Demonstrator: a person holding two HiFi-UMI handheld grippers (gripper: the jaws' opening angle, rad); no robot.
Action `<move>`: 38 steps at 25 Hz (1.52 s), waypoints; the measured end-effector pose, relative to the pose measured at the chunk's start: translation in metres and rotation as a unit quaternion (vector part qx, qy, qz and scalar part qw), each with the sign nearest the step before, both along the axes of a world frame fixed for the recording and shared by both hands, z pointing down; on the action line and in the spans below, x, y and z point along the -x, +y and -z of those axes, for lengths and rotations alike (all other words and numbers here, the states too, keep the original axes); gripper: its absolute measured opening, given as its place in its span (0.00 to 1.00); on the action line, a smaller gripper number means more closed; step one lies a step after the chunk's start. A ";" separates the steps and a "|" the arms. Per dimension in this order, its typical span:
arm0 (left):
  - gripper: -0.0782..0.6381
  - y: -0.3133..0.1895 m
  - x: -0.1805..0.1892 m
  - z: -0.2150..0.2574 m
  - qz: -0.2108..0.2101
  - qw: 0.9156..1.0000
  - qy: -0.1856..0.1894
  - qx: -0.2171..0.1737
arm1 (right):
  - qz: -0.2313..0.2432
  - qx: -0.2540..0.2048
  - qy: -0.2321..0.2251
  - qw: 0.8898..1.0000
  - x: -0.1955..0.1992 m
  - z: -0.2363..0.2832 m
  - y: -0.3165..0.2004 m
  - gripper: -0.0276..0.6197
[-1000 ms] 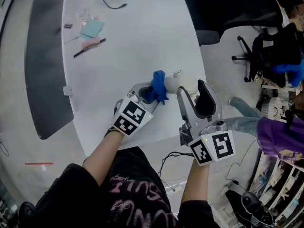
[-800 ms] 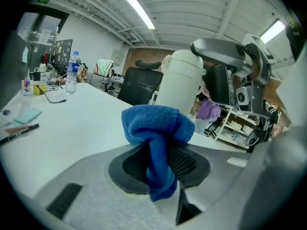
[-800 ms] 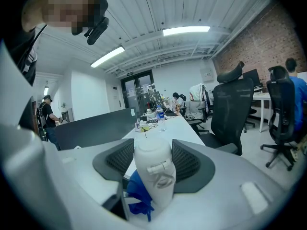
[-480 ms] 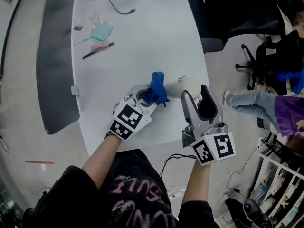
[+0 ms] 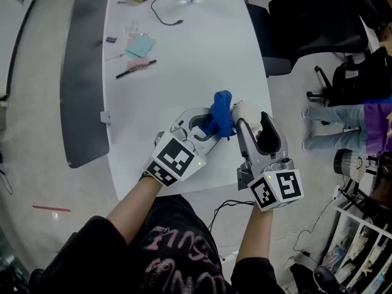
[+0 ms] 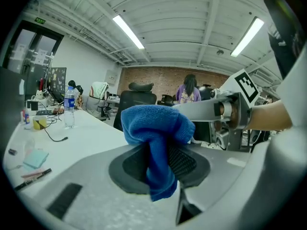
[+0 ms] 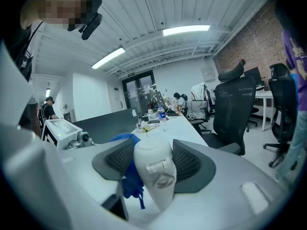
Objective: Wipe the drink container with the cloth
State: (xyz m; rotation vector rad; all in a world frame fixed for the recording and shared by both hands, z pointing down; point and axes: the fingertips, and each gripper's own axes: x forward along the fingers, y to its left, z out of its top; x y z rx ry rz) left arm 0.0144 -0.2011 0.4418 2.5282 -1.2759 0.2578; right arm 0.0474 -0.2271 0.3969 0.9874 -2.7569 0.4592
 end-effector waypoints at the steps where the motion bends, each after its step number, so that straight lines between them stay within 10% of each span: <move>1: 0.25 0.000 -0.001 0.002 -0.002 1.000 -0.001 -0.002 | 0.001 0.000 -0.001 1.000 0.001 0.000 0.000 0.45; 38: 0.25 -0.003 -0.008 -0.080 -0.030 0.997 -0.020 0.062 | -0.005 0.006 0.013 1.000 0.002 -0.008 -0.002 0.47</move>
